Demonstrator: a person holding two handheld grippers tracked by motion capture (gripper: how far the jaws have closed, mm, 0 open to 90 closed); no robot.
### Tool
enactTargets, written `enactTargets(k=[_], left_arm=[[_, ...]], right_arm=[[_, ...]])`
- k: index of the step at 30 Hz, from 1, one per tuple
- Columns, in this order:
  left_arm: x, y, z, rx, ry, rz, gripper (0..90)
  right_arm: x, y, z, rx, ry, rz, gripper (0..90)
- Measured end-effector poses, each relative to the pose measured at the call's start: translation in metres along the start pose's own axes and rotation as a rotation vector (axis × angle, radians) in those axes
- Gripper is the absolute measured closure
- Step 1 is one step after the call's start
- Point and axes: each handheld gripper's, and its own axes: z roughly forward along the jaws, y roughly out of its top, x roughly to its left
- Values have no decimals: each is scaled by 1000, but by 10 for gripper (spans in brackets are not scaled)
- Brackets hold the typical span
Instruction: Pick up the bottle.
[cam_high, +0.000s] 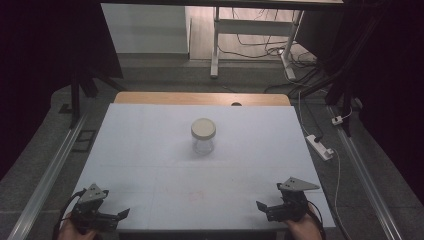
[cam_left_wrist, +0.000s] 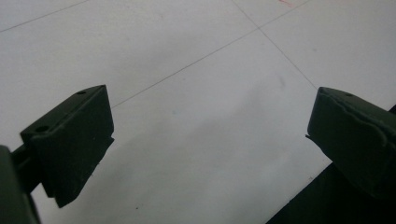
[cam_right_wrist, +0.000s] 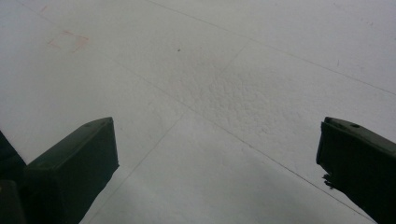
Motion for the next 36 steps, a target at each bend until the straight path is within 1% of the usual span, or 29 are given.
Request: enactTargets(k=[4, 11, 15, 22, 28, 32, 36], left_arm=[[0, 0, 0, 2, -2, 1, 16], [0, 0, -1, -6, -9, 0, 16], [1, -1, -1, -10, -11, -1, 16], [1, -1, -1, -8, -13, -1, 16], [1, -1, -1, -9, -16, -4, 16], [1, -1, -1, -9, -18, -3, 16], [1, -1, -1, -9, -18, -3, 16]], right_arm=[[1, 1, -1, -7, 4, 2, 0], [3, 5, -2, -28, 3, -22, 0], [4, 7, -1, -31, 5, -21, 0], [9, 12, 1, -57, 23, -38, 0], [12, 18, 5, -64, 35, -58, 0], [14, 22, 8, -79, 52, -68, 0], [15, 26, 12, -94, 81, -82, 0]])
